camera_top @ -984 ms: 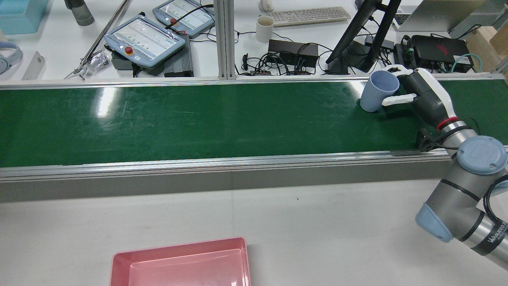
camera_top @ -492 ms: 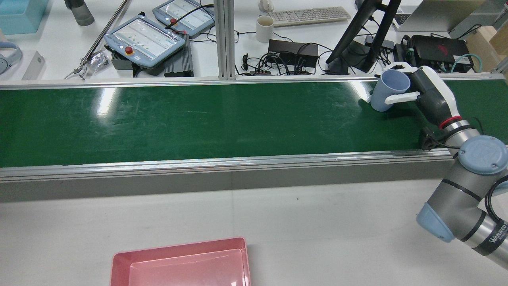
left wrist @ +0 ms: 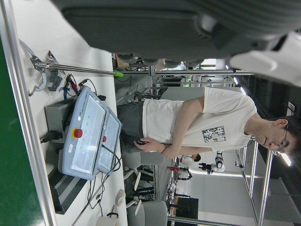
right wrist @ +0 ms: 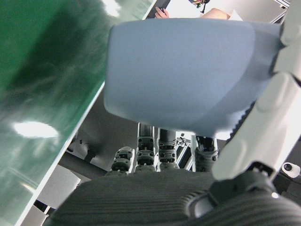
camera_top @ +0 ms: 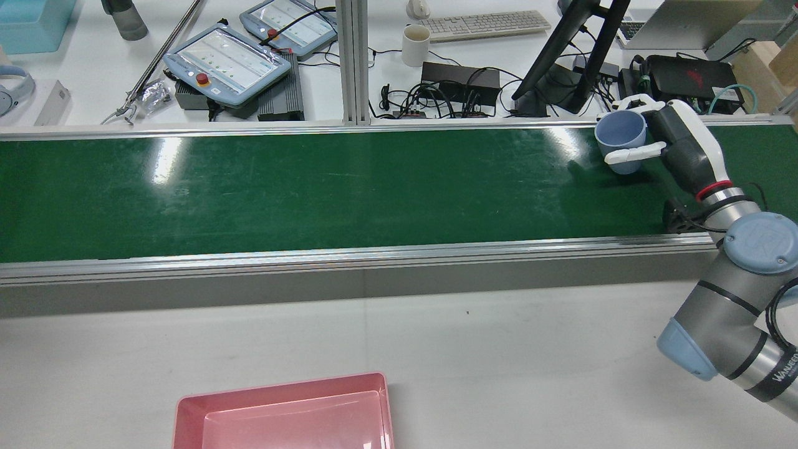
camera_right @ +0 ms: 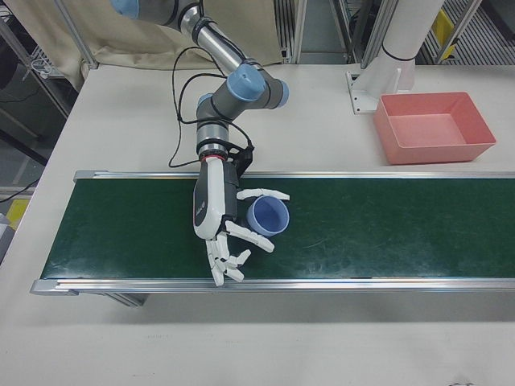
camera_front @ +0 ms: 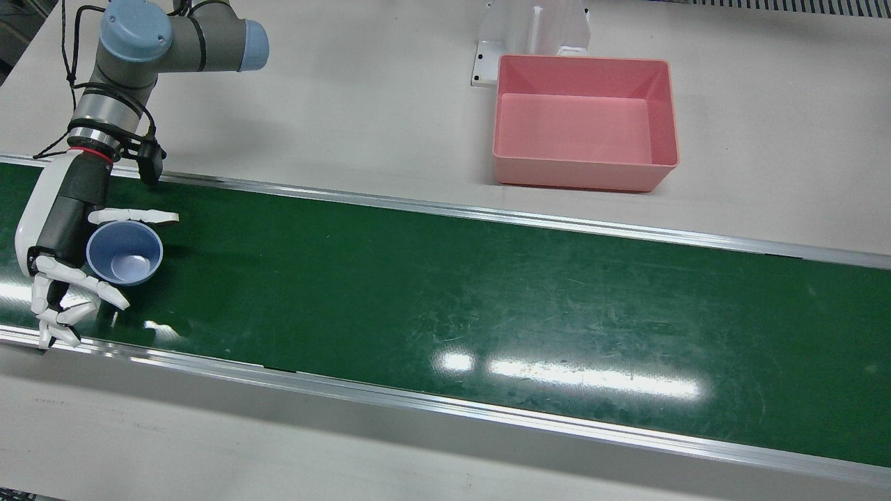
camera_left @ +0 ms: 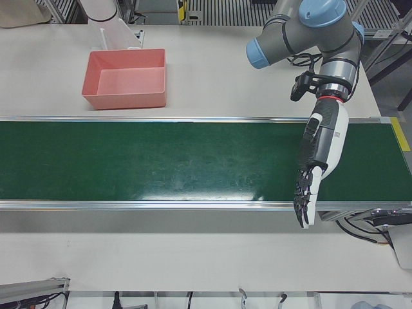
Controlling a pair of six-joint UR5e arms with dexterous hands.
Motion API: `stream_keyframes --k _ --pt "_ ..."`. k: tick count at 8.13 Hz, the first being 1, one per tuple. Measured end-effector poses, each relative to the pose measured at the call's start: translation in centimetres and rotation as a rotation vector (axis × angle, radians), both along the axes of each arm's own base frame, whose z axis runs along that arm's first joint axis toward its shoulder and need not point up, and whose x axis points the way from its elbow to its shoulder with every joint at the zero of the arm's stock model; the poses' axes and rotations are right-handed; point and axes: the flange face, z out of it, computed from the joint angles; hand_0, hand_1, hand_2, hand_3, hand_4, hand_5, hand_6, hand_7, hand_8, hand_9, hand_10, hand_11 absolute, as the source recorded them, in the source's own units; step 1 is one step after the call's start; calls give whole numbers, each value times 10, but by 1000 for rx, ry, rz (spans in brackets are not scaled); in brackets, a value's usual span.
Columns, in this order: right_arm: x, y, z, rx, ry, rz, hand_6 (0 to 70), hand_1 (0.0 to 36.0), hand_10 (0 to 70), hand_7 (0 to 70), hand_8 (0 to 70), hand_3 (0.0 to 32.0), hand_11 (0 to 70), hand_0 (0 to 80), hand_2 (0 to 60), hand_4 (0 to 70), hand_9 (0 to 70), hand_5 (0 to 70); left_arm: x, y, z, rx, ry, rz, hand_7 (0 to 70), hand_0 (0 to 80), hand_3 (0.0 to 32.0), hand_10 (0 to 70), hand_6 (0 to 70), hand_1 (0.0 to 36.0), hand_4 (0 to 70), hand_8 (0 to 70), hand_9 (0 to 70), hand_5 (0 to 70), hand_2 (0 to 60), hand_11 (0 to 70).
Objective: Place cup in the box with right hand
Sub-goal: 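Lift the blue cup off the belt with the right hand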
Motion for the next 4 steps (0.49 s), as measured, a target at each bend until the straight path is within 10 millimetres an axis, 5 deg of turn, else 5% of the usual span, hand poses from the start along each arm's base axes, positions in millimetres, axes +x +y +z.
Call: stream_keyframes --k 3,4 --pt "21 17 -52 87 -19 19 150 128 72 676 130 0 94 472 402 700 293 0 0 0 0 0 0 0 0 0 0 0 0 0 0 0 0 0 0 0" --pt "23 34 -89 119 -29 4 149 128 71 674 130 0 92 472 402 700 293 0 0 0 0 0 0 0 0 0 0 0 0 0 0 0 0 0 0 0"
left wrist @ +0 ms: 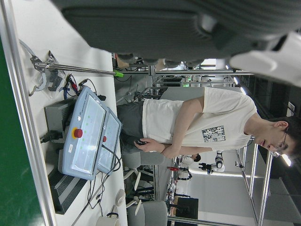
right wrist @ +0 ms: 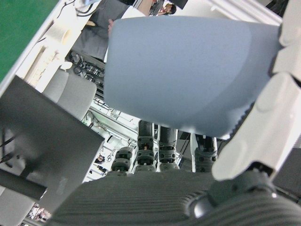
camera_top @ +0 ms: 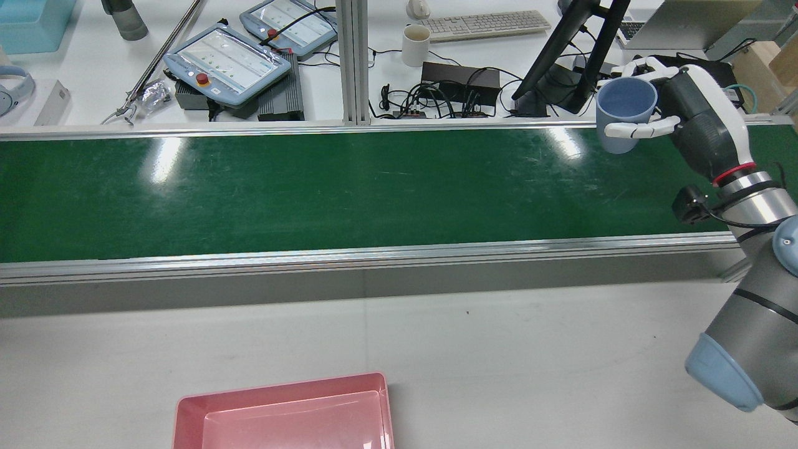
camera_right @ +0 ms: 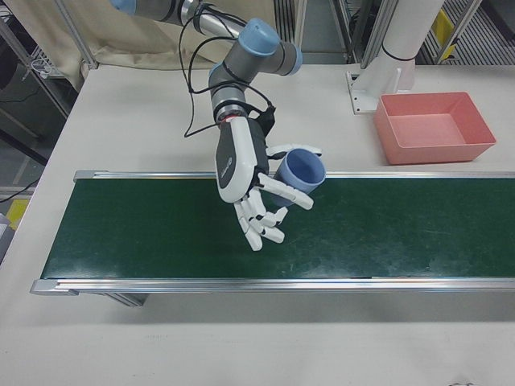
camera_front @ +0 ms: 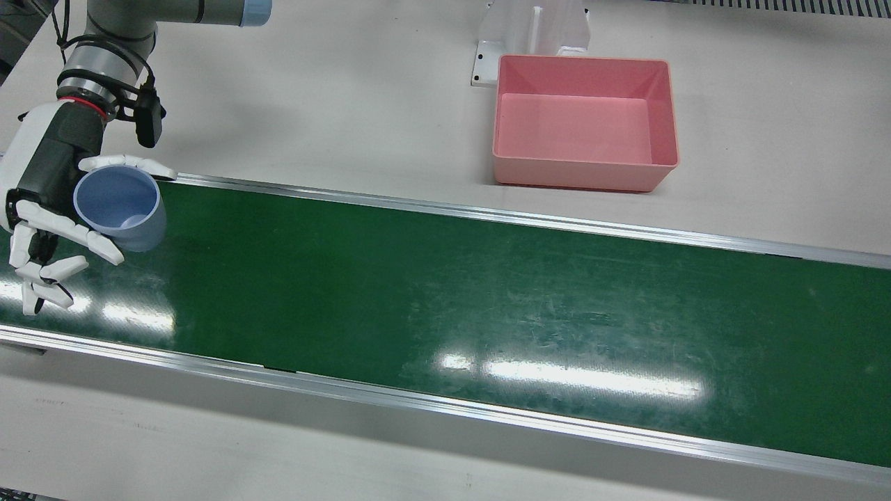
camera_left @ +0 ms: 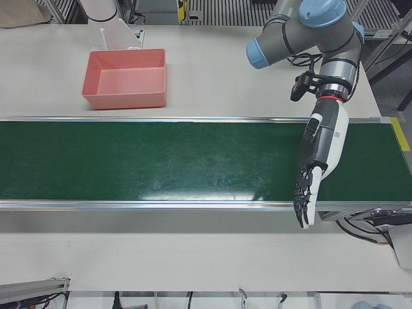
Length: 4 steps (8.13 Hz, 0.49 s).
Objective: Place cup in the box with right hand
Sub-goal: 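Lift the blue cup off the belt with the right hand, then carry the cup toward the pink box and lower it inside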
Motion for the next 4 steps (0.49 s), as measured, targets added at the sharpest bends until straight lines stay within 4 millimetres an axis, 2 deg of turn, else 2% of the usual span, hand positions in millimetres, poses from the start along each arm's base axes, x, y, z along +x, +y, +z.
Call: stream_keyframes --k 2,3,4 --pt "-11 45 -85 106 -15 -50 167 139 75 700 142 0 99 470 436 700 326 0 0 0 0 1 0 0 0 0 0 0 0 0 0 0 0 0 0 0" --pt "-33 72 -121 161 -38 -92 172 140 73 700 141 0 96 472 432 700 330 0 0 0 0 1 0 0 0 0 0 0 0 0 0 0 0 0 0 0" --pt "-64 102 -146 195 -50 -131 170 137 81 700 139 0 107 467 443 700 327 0 0 0 0 0 0 0 0 0 0 0 0 0 0 0 0 0 0 0"
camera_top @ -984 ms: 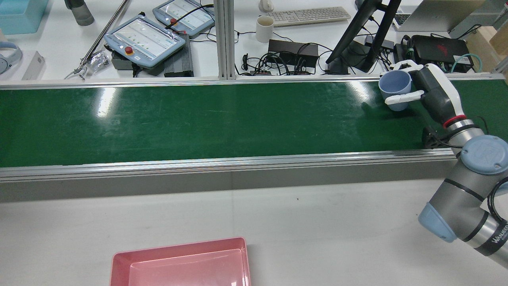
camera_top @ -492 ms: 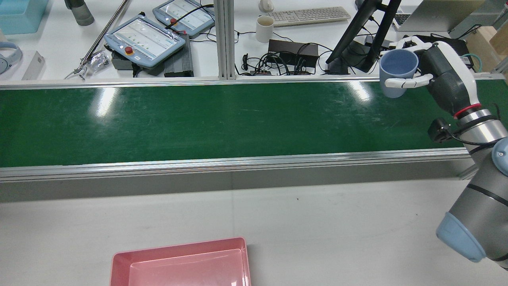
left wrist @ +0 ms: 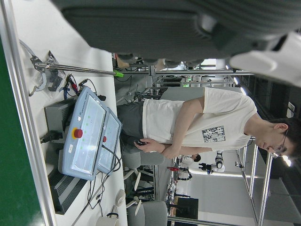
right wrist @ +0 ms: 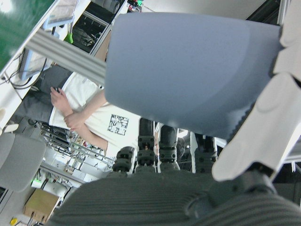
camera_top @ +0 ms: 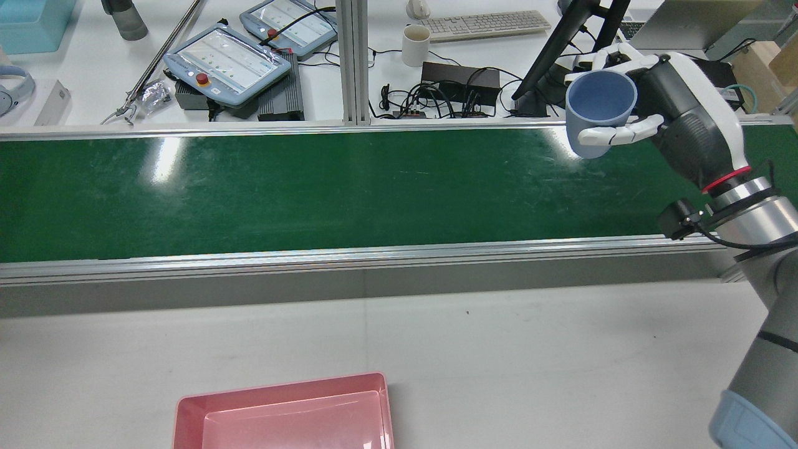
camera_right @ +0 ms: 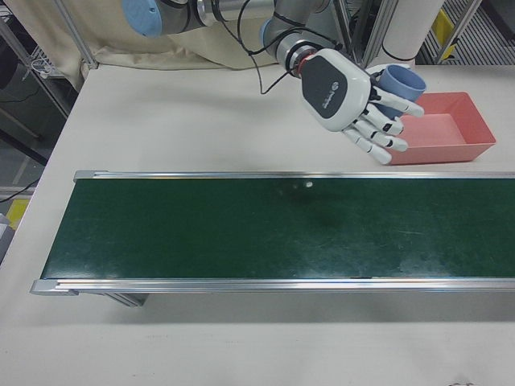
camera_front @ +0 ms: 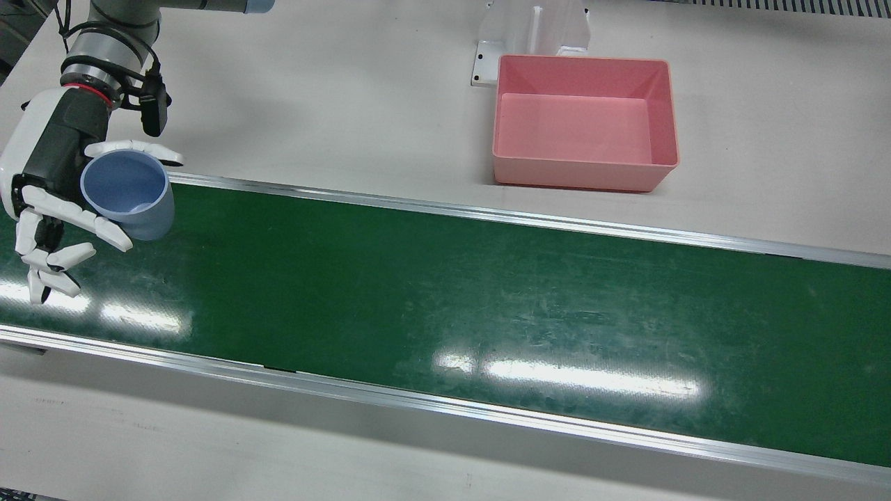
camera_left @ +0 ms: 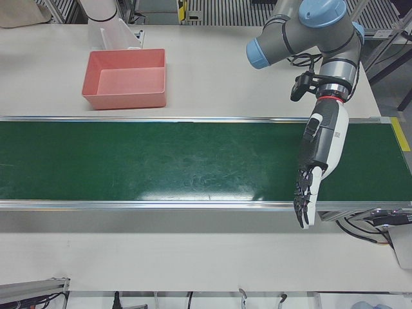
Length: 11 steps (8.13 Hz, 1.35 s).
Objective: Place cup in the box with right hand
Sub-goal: 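Carry the cup toward the pink box and lower it inside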
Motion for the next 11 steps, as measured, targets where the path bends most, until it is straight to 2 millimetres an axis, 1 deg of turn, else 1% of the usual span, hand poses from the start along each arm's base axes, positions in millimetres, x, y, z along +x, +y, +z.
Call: stream_keyframes --k 2,3,4,5,6,7,8,9,10,11 --pt "-83 64 -38 33 23 -90 166 130 97 700 139 0 129 459 451 700 321 0 0 0 0 0 0 0 0 0 0 0 0 0 0 0 0 0 0 0" --pt "-117 89 -52 50 32 -120 166 130 99 700 138 0 131 459 454 700 320 0 0 0 0 0 0 0 0 0 0 0 0 0 0 0 0 0 0 0" --pt "-148 112 -59 70 31 -142 165 129 95 700 134 0 126 459 454 700 312 0 0 0 0 0 0 0 0 0 0 0 0 0 0 0 0 0 0 0" --pt "-180 131 -61 83 25 -160 165 128 91 700 134 0 120 456 457 700 306 0 0 0 0 1 0 0 0 0 0 0 0 0 0 0 0 0 0 0" --pt "-208 148 -56 84 14 -176 165 93 79 700 134 0 99 439 374 700 299 0 0 0 0 1 0 0 0 0 0 0 0 0 0 0 0 0 0 0" --pt "-235 165 -47 64 5 -194 141 4 24 684 132 0 23 398 48 700 269 0 0 0 0 0 0 0 0 0 0 0 0 0 0 0 0 0 0 0" --pt "-260 182 -35 33 -9 -207 53 0 0 238 67 0 0 218 0 394 107 0 0 0 0 1 0 0 0 0 0 0 0 0 0 0 0 0 0 0" --pt "-279 194 -24 11 -24 -215 33 0 0 178 43 0 0 0 43 360 68 0 0 0 0 1 0 0 0 0 0 0 0 0 0 0 0 0 0 0" --pt "-288 199 -19 2 -32 -218 22 0 0 169 35 0 0 0 151 283 65 0 0 0 0 1 0 0 0 0 0 0 0 0 0 0 0 0 0 0" --pt "-293 201 -19 -2 -40 -219 19 0 0 177 34 4 0 0 218 222 71 0 0 0 0 1 0 0 0 0 0 0 0 0 0 0 0 0 0 0"
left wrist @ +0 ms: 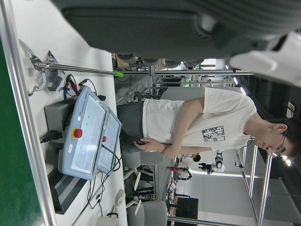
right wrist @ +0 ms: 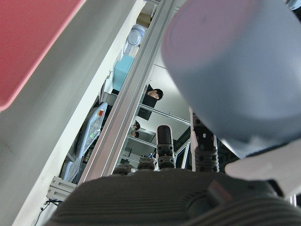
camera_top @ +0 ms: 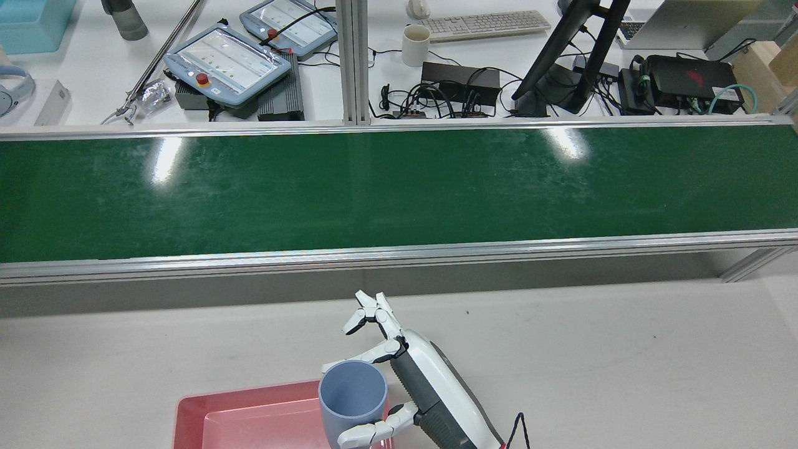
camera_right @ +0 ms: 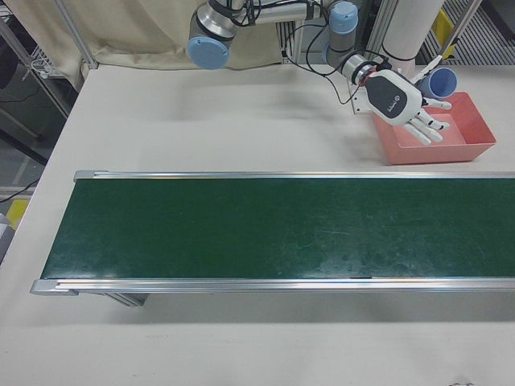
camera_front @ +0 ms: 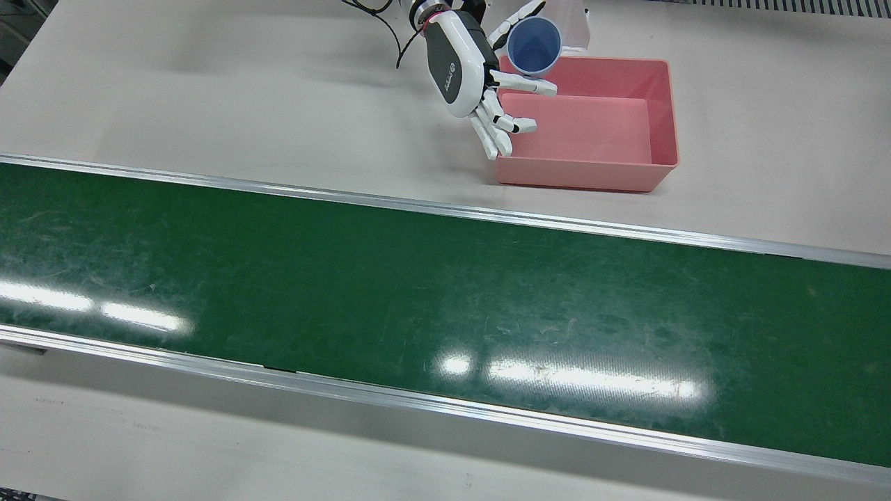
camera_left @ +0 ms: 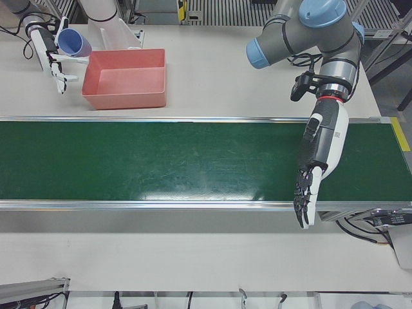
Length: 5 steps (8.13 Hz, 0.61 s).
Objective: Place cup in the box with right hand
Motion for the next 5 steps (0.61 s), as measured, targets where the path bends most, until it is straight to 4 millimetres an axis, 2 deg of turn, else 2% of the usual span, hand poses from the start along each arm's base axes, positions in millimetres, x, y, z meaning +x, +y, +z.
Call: stream_keyframes --k 1,2,3,4,5 --pt "-3 1 -2 -2 -4 0 17 0 0 190 32 50 0 0 281 169 78 0 0 0 0 0 0 0 0 0 0 0 0 0 0 0 0 0 0 0" --pt "-3 1 -3 -2 -4 1 16 0 0 205 29 96 0 0 307 143 86 0 0 0 0 0 0 0 0 0 0 0 0 0 0 0 0 0 0 0" --pt "-4 1 -3 -2 -4 2 17 1 0 213 30 112 0 0 287 144 90 0 0 0 0 0 0 0 0 0 0 0 0 0 0 0 0 0 0 0" --pt "-2 -1 -5 -2 -7 5 21 0 0 223 33 100 0 0 190 212 97 0 0 0 0 0 0 0 0 0 0 0 0 0 0 0 0 0 0 0" --pt "10 -11 -9 2 -20 22 30 0 0 244 43 46 0 159 43 307 107 0 0 0 0 0 0 0 0 0 0 0 0 0 0 0 0 0 0 0"
